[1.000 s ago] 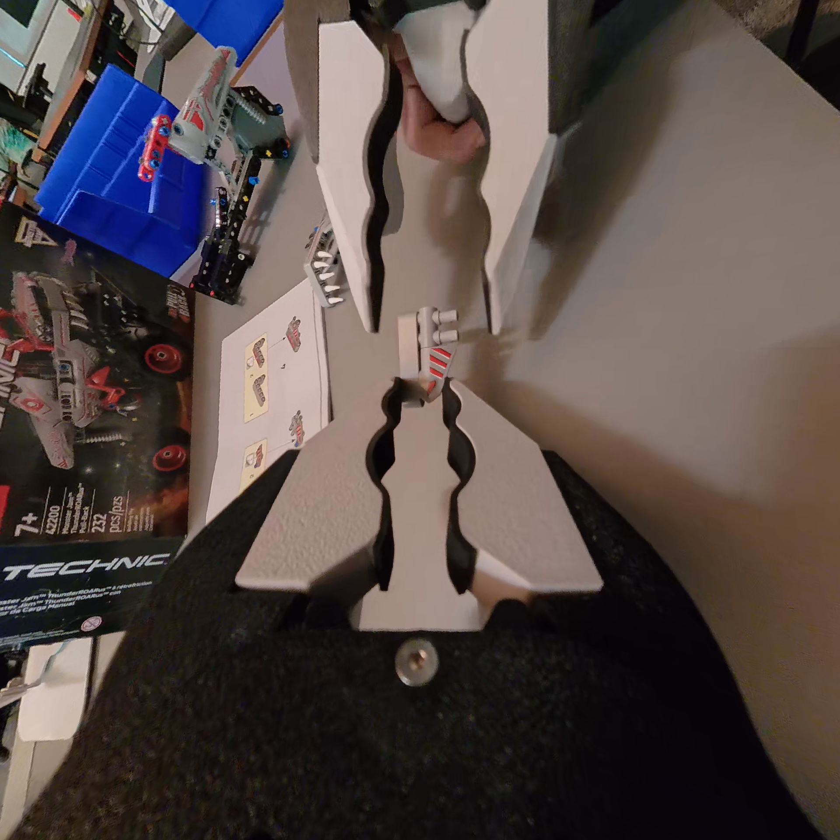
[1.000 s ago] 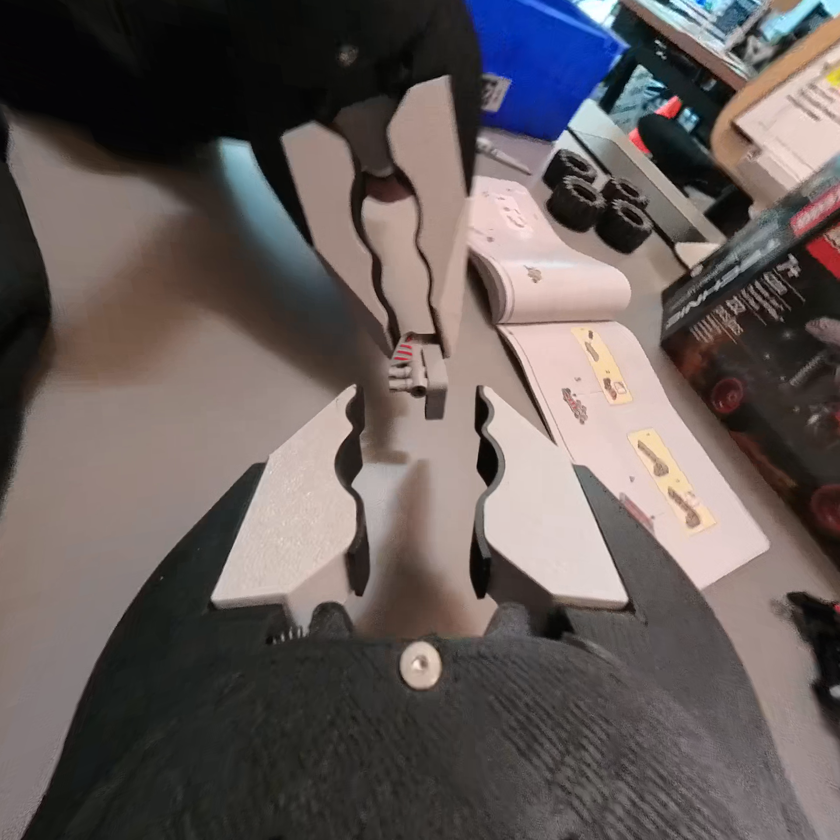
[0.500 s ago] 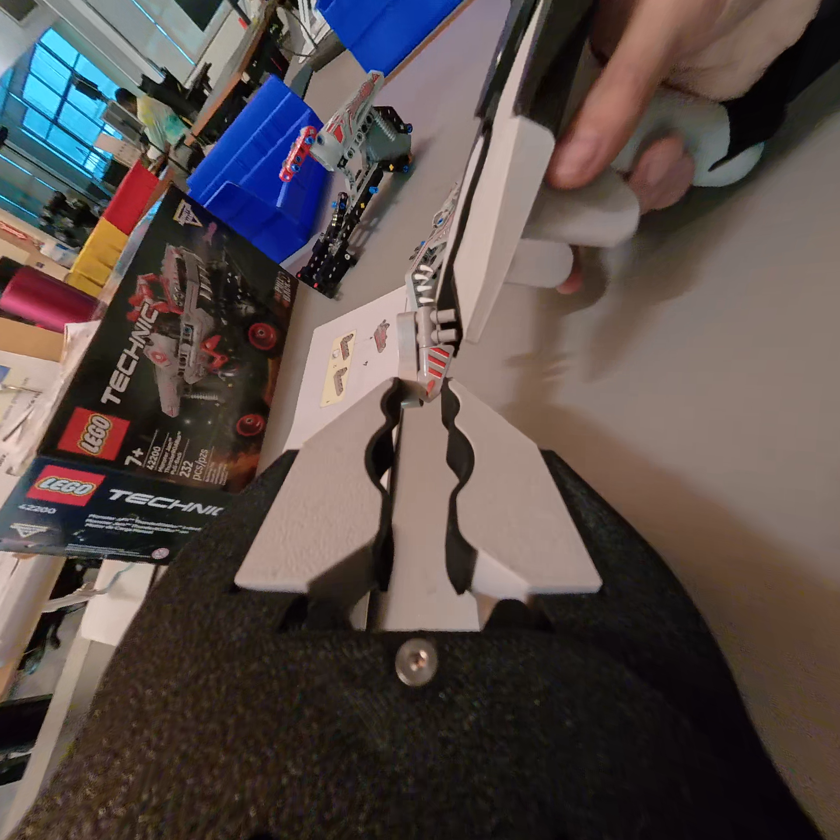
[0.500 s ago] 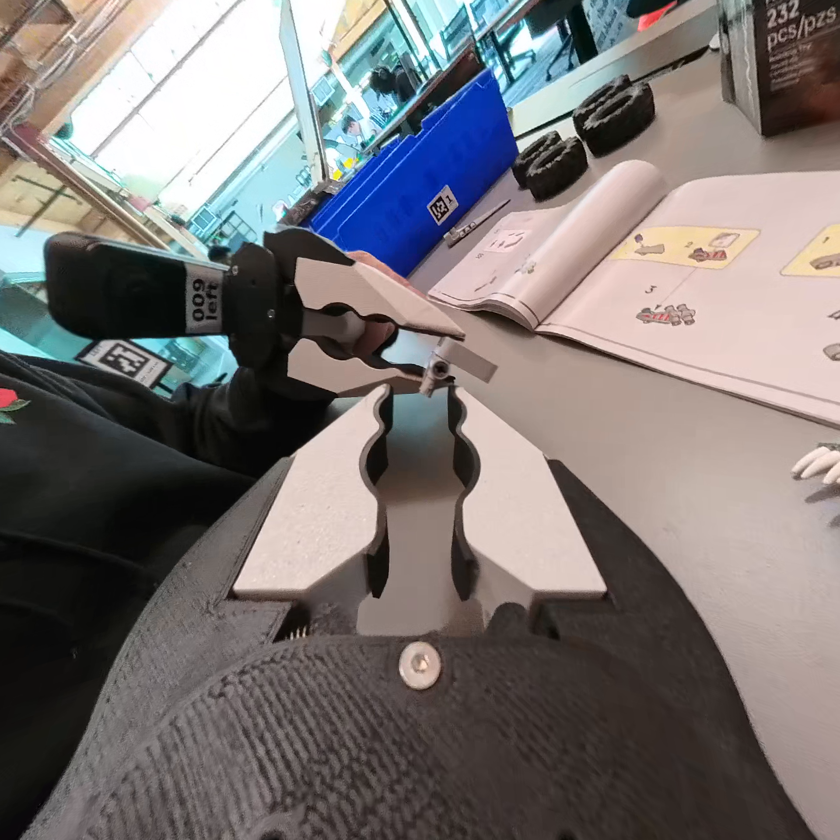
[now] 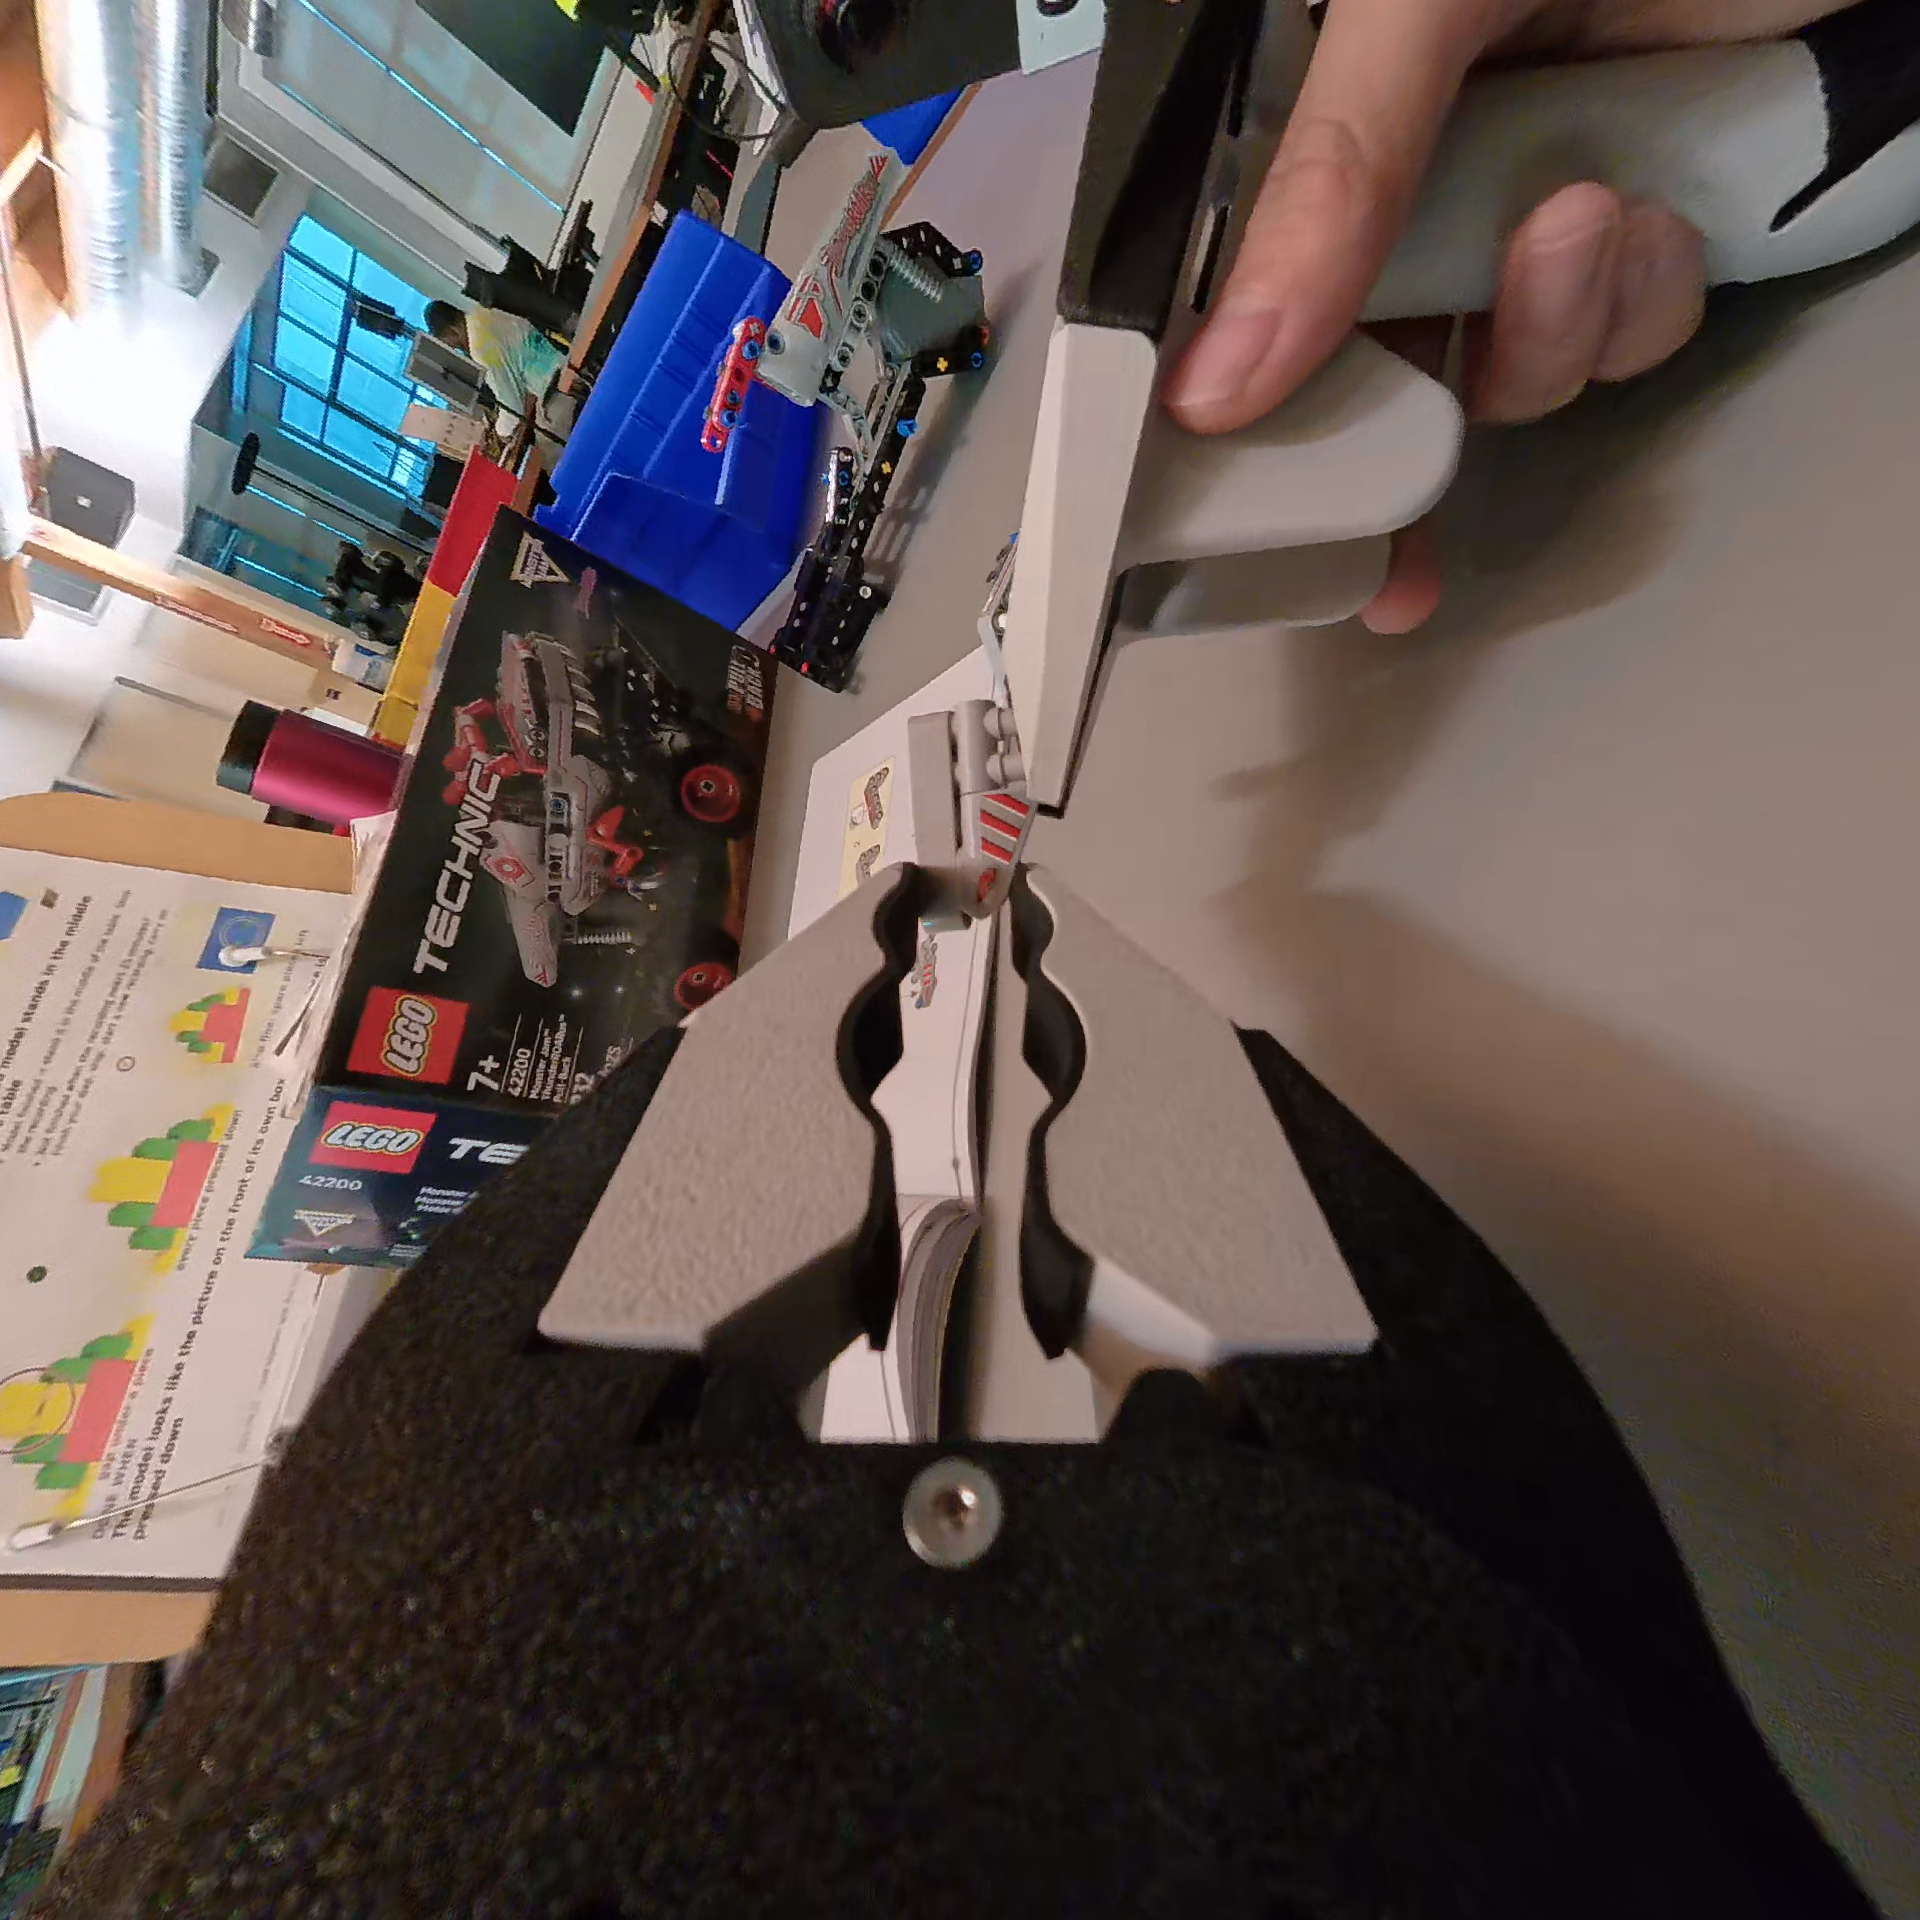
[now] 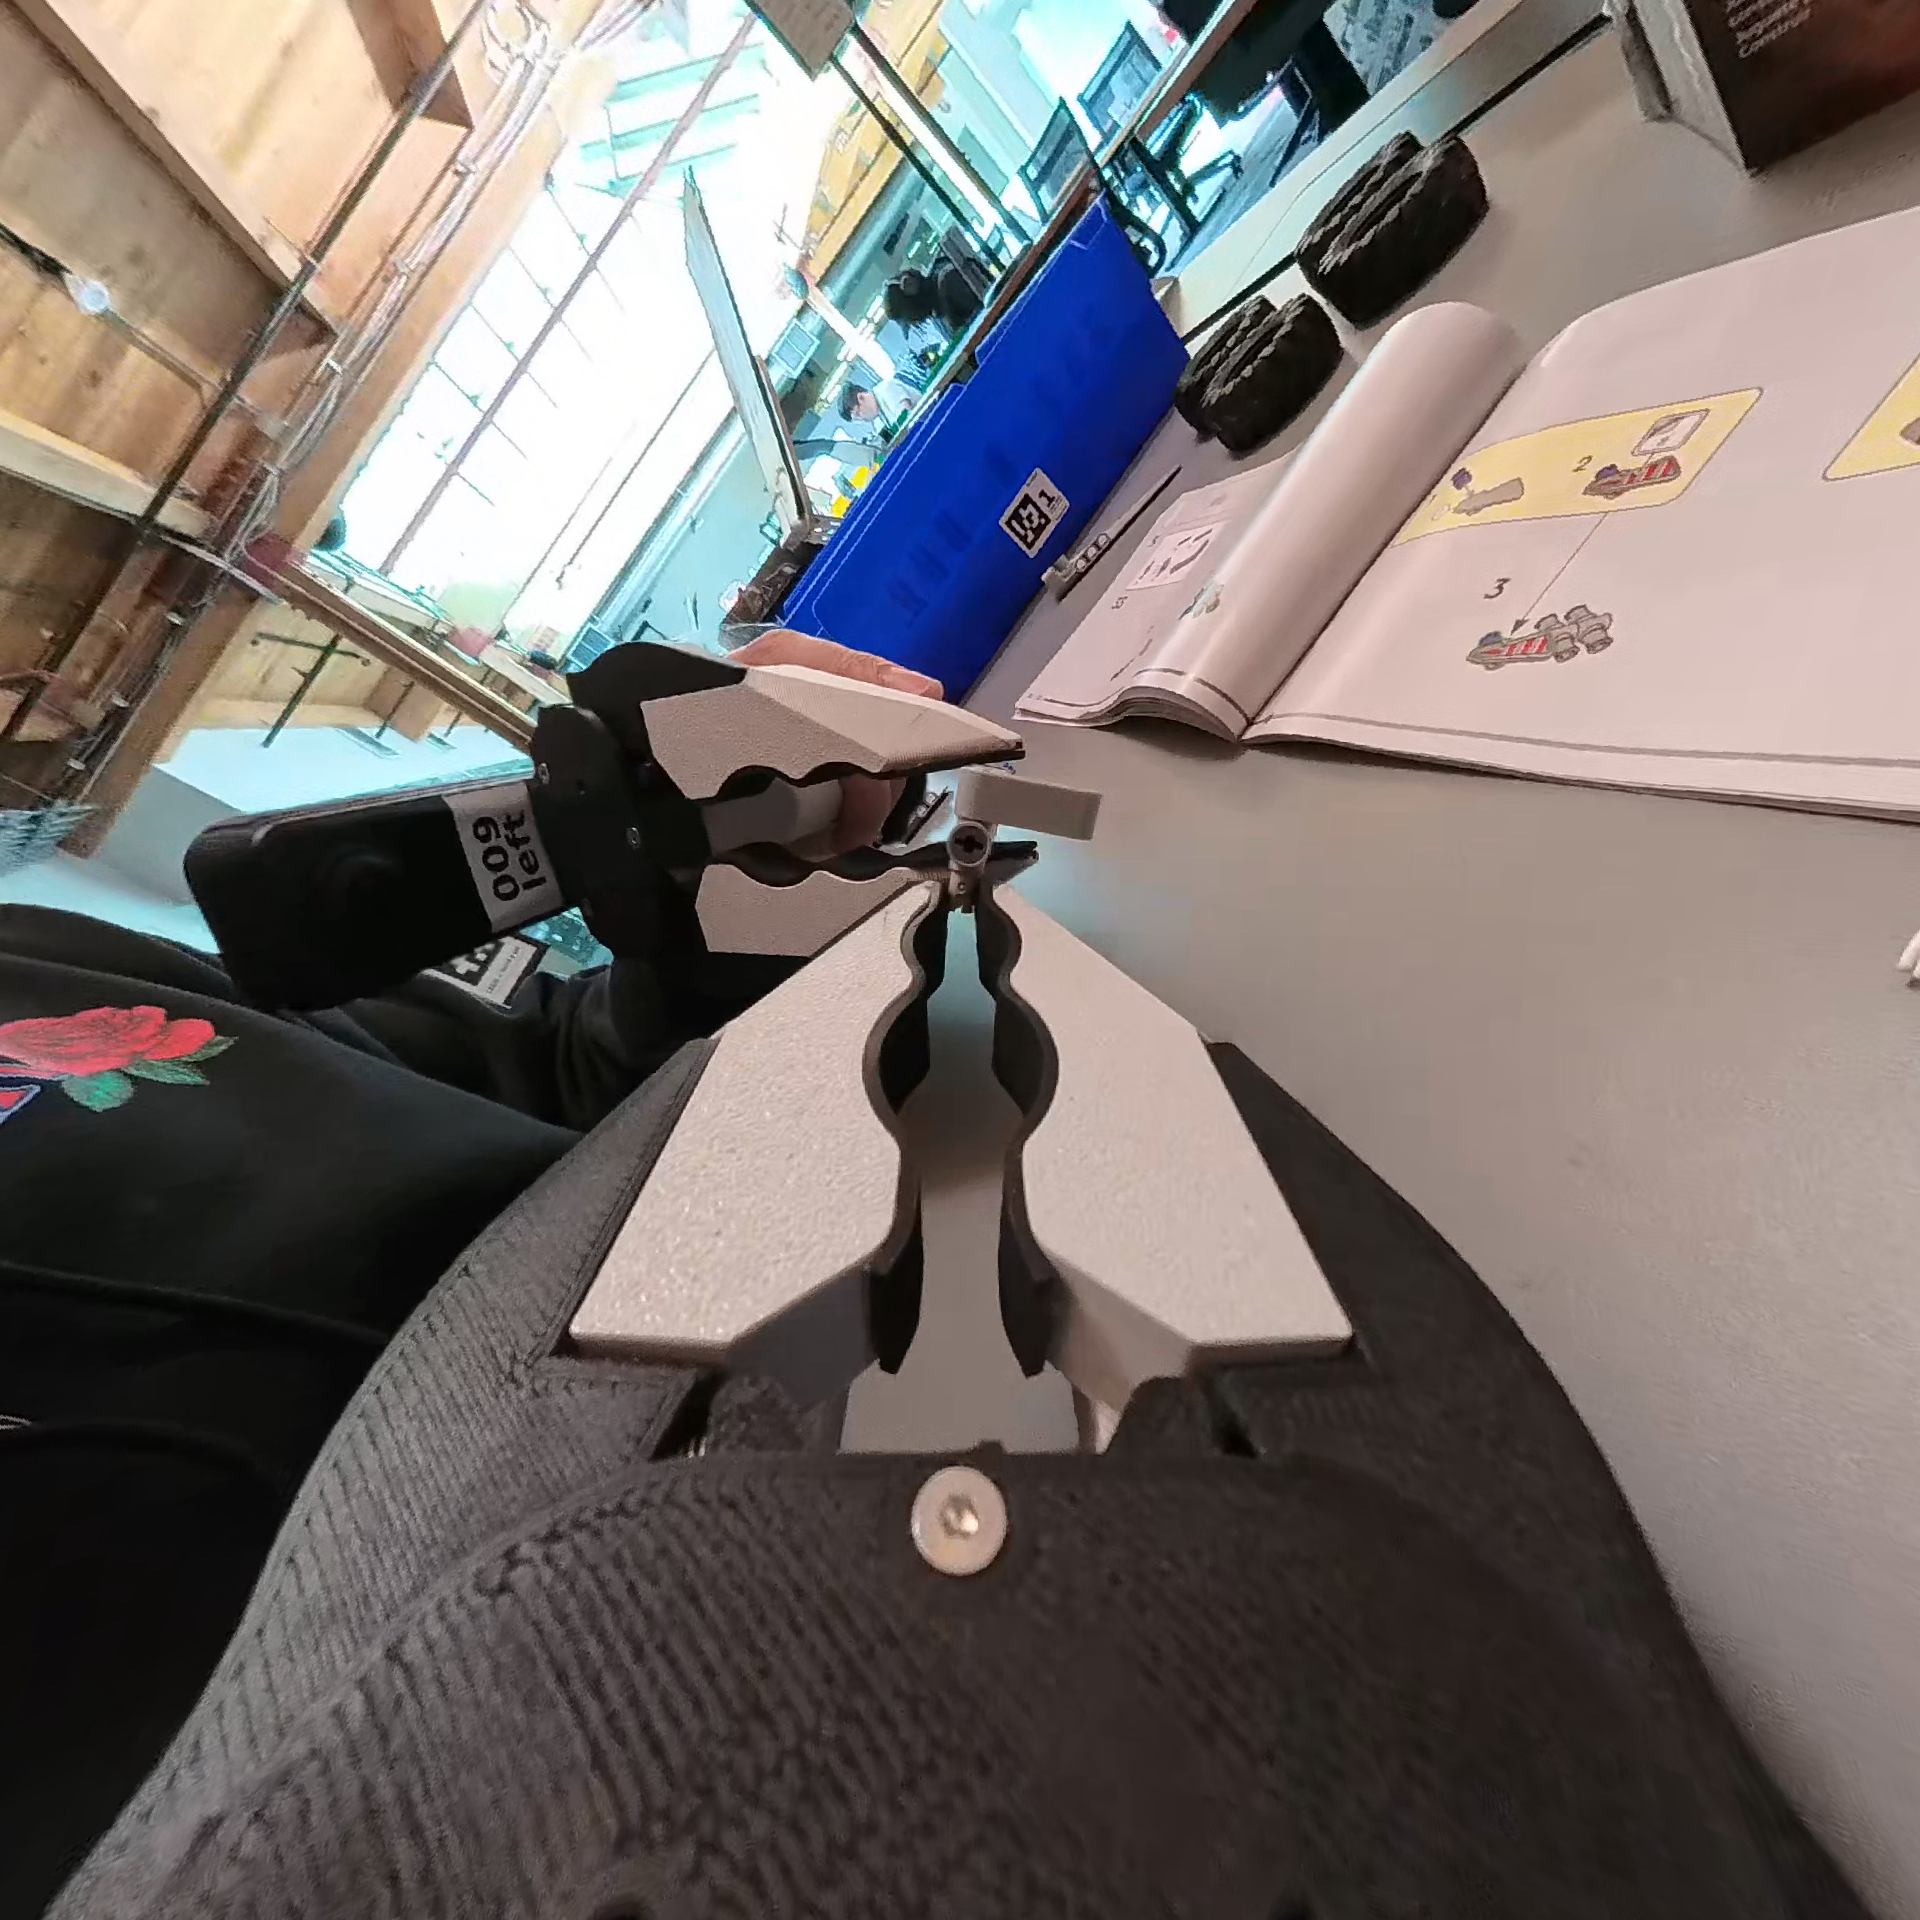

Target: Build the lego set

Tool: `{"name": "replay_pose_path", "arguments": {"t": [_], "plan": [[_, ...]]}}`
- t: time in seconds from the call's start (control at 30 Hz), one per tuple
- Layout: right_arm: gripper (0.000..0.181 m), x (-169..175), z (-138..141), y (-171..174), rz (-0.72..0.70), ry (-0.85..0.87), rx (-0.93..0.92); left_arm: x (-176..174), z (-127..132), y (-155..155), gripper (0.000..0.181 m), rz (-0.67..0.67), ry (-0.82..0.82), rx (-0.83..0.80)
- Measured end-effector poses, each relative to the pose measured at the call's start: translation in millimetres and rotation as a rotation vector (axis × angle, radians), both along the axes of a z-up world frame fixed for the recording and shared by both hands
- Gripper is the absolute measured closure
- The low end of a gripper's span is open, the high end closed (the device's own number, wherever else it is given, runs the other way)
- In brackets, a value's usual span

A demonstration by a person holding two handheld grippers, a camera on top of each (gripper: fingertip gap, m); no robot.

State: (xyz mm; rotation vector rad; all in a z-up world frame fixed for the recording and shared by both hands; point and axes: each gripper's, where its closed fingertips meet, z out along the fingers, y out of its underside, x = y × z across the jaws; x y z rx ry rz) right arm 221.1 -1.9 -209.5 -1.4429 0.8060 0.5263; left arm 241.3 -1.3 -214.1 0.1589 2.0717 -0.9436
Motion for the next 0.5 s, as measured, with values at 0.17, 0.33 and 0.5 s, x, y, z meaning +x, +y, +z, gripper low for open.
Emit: {"name": "replay_pose_path", "arguments": {"t": [0.17, 0.33, 0.5], "plan": [[0.141, -13.9, -4.8, -10.7, 0.114, -0.112, -0.179, 0.7, -11.3, 4.3, 0.166, 0.002, 0.089, 0.015], [0.126, -1.8, -1.9, -24.1, 0.044, -0.661, -0.467, -19.1, -32.1, -5.2, 0.166, -0.108, 0.26, 0.027], [0.144, -20.1, -16.4, -10.5, 0.166, -0.925, -0.516, -26.3, -42.4, -8.4, 0.166, -0.163, 0.235, 0.095]]}}
